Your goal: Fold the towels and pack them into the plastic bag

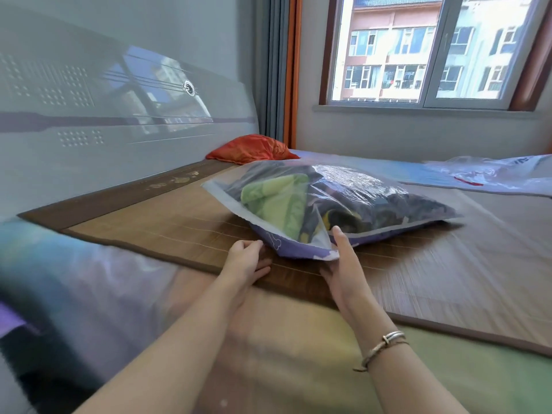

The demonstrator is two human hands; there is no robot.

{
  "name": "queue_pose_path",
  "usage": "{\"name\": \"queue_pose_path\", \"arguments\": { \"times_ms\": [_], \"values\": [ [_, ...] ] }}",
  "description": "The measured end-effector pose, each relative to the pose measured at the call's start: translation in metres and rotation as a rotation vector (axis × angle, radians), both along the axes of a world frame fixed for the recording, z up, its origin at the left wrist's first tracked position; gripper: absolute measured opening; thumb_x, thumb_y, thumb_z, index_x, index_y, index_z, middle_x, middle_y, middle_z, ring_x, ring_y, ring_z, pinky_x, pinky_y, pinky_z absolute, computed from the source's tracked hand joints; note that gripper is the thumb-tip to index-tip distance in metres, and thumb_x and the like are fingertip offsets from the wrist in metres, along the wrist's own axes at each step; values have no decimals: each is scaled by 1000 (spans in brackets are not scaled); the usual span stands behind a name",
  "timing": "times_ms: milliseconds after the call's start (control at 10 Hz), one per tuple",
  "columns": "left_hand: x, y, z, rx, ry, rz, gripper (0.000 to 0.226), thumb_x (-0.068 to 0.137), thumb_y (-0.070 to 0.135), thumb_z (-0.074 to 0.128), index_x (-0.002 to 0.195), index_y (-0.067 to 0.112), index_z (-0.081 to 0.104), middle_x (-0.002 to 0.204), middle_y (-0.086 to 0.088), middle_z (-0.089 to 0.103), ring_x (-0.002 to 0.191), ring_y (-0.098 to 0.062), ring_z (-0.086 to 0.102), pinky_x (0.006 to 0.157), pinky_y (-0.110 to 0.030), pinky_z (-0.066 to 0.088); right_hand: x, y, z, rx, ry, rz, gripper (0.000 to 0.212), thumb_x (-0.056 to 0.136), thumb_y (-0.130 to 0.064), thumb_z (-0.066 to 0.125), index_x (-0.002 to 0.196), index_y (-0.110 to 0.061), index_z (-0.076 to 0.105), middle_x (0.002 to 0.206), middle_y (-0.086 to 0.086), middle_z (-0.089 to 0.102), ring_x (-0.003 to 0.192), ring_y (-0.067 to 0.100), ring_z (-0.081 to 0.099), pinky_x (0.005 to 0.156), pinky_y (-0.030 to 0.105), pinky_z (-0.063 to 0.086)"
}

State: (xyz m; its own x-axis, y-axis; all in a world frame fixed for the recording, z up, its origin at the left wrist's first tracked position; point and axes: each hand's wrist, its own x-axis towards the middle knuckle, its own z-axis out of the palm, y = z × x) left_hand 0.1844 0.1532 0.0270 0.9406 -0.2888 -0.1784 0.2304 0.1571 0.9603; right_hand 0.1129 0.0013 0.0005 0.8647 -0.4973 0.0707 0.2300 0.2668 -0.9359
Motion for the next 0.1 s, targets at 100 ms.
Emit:
{"name": "queue_pose_path", "arguments": {
  "times_ms": [100],
  "values": [
    [-21, 15, 1, 105, -78, 9, 9, 97, 18, 48, 89, 15, 51, 113, -7, 63, 102, -26, 65, 75, -31, 51, -19, 9, 8, -49, 24, -129, 60, 70, -64, 56, 120, -30, 59, 124, -3, 65, 119, 19, 57, 109, 45, 38]
  ]
}}
